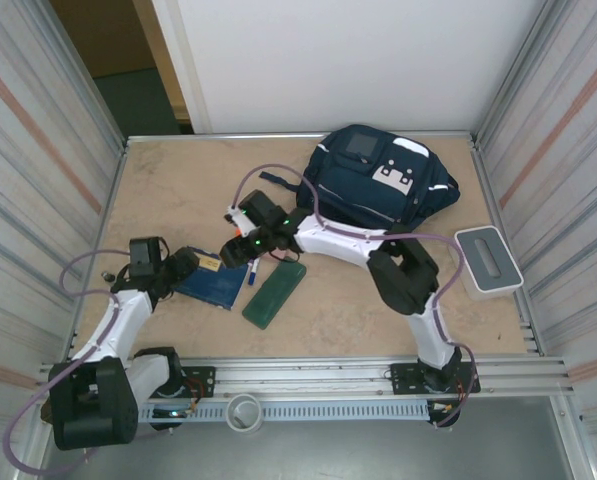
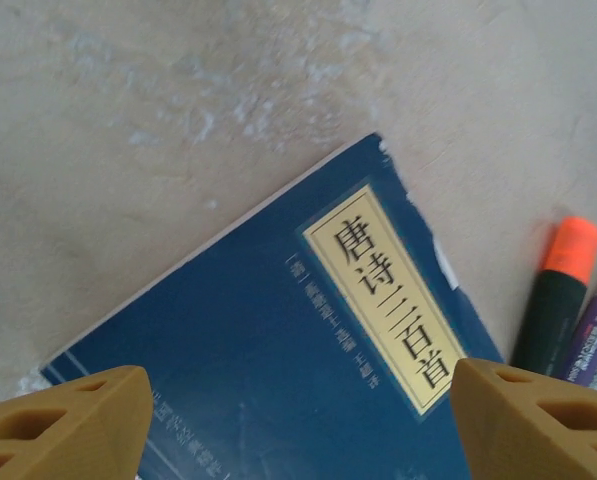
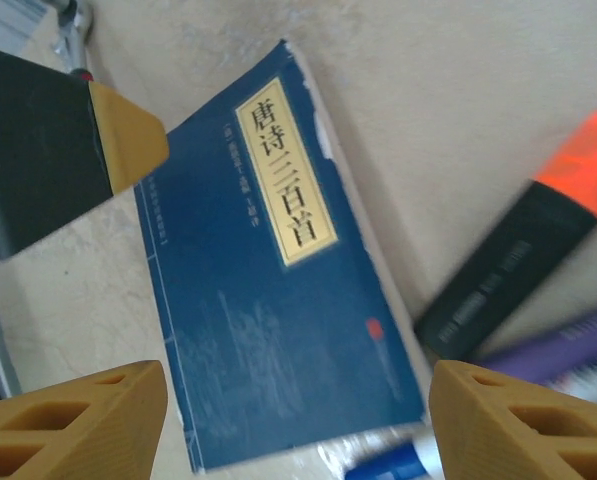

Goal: Pack the student bag

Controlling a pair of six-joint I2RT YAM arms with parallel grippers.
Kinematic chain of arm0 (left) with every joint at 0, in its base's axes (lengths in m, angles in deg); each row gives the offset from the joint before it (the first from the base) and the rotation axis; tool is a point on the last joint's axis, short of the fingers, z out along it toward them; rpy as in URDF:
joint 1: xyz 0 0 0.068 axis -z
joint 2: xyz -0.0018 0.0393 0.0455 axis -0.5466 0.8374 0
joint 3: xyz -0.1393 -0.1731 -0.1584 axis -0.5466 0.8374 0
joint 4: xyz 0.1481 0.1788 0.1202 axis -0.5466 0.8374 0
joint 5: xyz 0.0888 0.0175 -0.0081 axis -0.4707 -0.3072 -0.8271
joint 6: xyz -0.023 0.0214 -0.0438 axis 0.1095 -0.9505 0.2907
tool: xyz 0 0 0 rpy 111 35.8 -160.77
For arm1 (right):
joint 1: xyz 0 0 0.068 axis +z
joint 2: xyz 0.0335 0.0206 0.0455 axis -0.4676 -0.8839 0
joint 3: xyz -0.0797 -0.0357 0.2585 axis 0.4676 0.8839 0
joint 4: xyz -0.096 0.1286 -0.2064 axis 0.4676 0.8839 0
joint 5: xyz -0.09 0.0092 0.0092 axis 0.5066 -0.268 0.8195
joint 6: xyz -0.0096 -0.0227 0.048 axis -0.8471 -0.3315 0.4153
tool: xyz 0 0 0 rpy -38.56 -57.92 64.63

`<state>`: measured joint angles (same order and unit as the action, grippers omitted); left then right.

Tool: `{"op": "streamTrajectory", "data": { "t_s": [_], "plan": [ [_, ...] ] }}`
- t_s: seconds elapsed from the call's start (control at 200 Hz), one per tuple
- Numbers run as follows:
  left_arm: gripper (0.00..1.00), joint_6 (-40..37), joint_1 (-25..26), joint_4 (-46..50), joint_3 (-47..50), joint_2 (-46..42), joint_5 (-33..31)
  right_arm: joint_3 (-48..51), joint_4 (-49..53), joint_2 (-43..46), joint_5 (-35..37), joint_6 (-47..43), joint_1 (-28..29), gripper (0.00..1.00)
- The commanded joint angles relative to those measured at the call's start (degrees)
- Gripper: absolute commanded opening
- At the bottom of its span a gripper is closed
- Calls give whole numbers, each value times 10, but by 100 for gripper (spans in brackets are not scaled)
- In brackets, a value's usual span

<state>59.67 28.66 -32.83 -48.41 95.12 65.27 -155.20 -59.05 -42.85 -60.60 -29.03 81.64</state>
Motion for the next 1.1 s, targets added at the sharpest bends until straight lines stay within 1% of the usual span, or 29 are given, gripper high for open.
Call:
{"op": "streamTrajectory", "data": {
  "t_s": [0.0, 0.175, 0.21, 0.23, 0.326, 0.456, 0.536, 0.646, 0.656, 0.706, 0.792, 0.862, 0.947, 1.007, 1.092],
  "plan": [
    [79, 15, -5, 22, -9, 16, 11, -53, -9, -47, 25, 13, 9, 67],
    [77, 32, -10, 2, 4, 42, 36, -123, 24, -118, 50, 12, 16, 66],
    [77, 33, -10, -5, 9, 42, 40, -124, 32, -128, 54, 9, 18, 66],
    [77, 35, -10, -8, 11, 42, 41, -145, 38, -134, 57, 8, 19, 66],
    [76, 34, -12, -22, 20, 46, 38, -167, 68, -155, 58, 4, 25, 66],
    [75, 25, -30, -41, 16, 69, 47, -169, 92, -153, 54, 6, 36, 64],
    [75, 17, -45, -58, 8, 91, 57, -156, 94, -136, 26, 16, 42, 62],
    [74, 12, -57, -67, -11, 110, 70, -133, 69, -108, -12, 44, 44, 59],
    [74, 13, -58, -67, -12, 110, 71, -119, 67, -105, -13, 46, 43, 59],
    [74, 15, -58, -65, -14, 101, 71, -107, 57, -97, -10, 58, 41, 58],
    [75, 17, -57, -46, -9, 67, 55, -106, 57, -97, 19, 73, 37, 58],
    [77, 12, -56, -7, -5, 27, 16, -115, 69, -106, 43, 79, 35, 58],
    [77, 4, -54, 33, 6, -21, -22, -124, 80, -124, 38, 83, 34, 58],
    [77, 4, -54, 47, 18, -44, -23, -145, 80, -132, 30, 87, 35, 58],
    [77, 13, -54, 55, 36, -55, 0, -149, 82, -138, 30, 91, 37, 57]
  ]
}}
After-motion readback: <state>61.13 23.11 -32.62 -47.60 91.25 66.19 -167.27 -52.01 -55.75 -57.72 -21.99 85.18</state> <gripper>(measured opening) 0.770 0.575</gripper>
